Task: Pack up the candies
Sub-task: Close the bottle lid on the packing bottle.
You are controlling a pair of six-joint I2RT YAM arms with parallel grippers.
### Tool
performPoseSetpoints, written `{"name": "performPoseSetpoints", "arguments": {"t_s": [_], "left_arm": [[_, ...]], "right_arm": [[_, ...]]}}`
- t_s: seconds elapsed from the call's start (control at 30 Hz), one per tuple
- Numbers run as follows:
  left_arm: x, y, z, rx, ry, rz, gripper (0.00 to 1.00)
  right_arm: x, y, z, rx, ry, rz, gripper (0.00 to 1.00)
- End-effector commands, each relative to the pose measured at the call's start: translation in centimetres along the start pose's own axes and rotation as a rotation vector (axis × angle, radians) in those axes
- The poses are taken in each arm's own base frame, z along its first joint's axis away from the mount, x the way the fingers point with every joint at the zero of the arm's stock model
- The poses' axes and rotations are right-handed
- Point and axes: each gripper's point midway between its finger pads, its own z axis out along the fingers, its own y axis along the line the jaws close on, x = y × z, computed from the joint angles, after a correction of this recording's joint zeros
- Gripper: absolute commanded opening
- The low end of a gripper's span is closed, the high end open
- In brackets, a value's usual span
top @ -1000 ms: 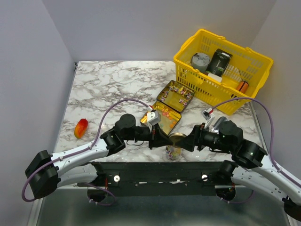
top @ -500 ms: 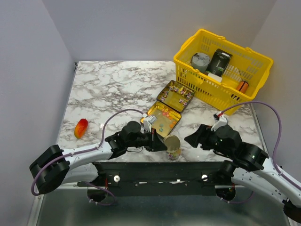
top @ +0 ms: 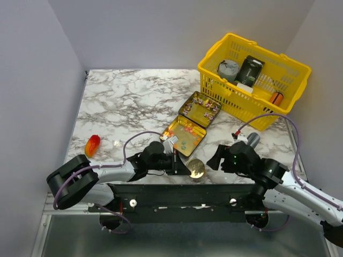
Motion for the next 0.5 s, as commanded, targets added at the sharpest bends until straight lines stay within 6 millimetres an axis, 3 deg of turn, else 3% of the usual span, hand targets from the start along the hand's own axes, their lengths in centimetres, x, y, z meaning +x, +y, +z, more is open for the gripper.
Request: {"name": "performPoseSetpoints", "arguments": {"t_s": [0.0,0.2,0.47], "left_arm": [[0.2,-0.5,0.5,0.018,0.032,-0.008,0.18],[0.2,-0.2,0.6,-0.007,0.048,0.018,0.37],[-0.1,-0.2,0.4,-0.050,0.055,0.055,0.43]], "right_arm": [[0.8,0.3,1.2,-0.014,0.026,0.011,0.81],[1.5,0.2,2.2,-0.005,0.048,0.001,0.81],[1.9,0.1,3.5,0.023,0.072,-0.010,0.81]]}}
